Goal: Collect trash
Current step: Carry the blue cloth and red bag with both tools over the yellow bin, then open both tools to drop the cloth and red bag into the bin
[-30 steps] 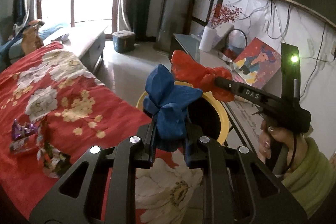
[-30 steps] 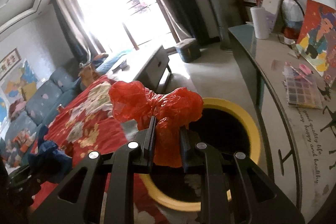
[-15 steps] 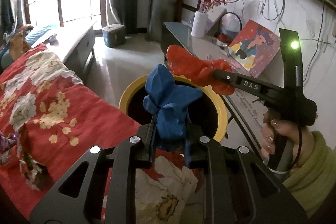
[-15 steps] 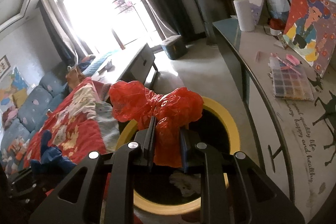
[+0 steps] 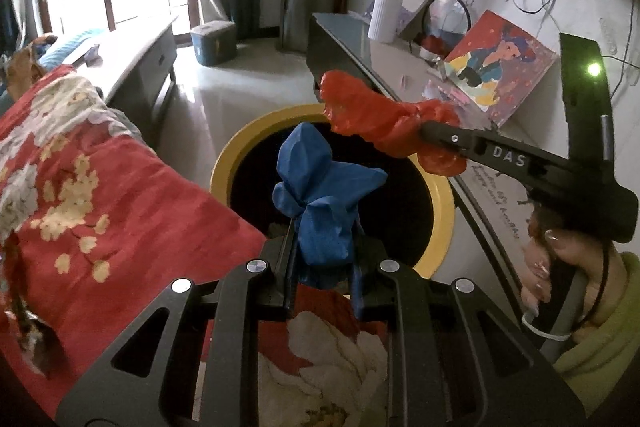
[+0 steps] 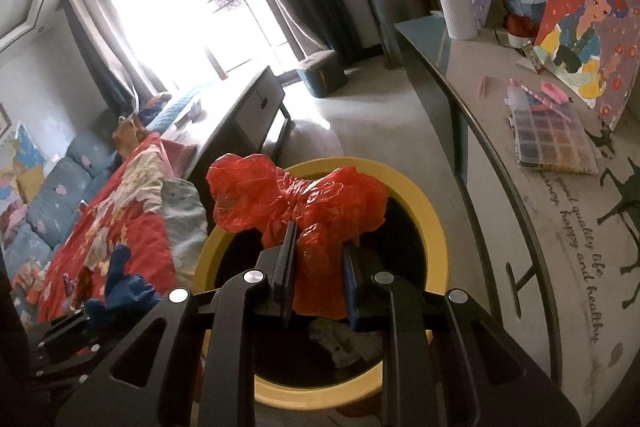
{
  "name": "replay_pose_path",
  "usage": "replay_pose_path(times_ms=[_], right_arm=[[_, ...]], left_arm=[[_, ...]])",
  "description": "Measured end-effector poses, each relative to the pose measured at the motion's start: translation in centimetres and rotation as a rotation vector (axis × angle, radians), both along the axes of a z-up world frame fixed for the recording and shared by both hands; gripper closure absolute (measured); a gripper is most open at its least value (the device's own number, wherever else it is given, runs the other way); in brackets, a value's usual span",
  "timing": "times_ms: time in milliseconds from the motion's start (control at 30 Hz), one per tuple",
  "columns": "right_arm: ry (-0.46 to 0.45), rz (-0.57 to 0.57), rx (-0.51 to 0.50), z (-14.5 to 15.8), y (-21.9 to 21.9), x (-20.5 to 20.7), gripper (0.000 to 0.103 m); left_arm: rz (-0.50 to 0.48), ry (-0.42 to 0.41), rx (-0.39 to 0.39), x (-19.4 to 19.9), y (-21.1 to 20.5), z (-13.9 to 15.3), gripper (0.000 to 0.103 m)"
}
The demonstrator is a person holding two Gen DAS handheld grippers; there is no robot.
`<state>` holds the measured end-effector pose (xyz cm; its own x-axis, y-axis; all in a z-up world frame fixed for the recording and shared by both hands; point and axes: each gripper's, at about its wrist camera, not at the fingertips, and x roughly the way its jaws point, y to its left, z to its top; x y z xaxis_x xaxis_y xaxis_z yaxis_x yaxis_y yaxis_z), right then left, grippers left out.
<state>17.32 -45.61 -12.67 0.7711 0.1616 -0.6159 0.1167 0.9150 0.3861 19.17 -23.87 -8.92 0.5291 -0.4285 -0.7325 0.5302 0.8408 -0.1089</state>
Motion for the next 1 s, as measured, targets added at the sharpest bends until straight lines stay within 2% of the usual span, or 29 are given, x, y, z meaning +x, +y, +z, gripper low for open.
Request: replay_pose_path(times_ms=[433, 500, 567, 667, 733, 867, 1000], right_arm=[[0.032, -0.009, 0.02, -1.1, -0.4, 0.4, 0.081], [0.035, -0.013, 0.024, -1.2, -0.3, 0.4, 0.075], [0.035, -0.014, 0.025, -1.2, -0.3, 0.4, 0.072], [0.034, -0.02, 0.023, -1.1, -0.3, 0.4, 0.059], [0.027, -0.028, 0.019, -0.9, -0.3, 0.3, 0.057], [0.017, -0.039, 0.016, -0.6, -0.4, 0.1, 0.048], [0.007, -0.047, 0.008, -0.1, -0.3, -0.1, 0.039]], left_arm=[[0.013, 0.075, -0.009, 2.3, -0.8, -1.7, 0.089], [0.018, 0.082, -0.012, 2.6, -0.6, -1.7, 0.089], [0.025, 0.084, -0.011, 2.6, -0.5, -1.7, 0.084], [0.037, 0.086, -0.018, 2.6, -0.3, -1.6, 0.074], [0.043, 0.085, -0.026, 2.6, 0.0, -1.4, 0.059], [0.052, 0.077, -0.046, 2.5, 0.3, -0.8, 0.048], [0.069, 0.066, -0.063, 2.3, 0.6, -0.2, 0.028]])
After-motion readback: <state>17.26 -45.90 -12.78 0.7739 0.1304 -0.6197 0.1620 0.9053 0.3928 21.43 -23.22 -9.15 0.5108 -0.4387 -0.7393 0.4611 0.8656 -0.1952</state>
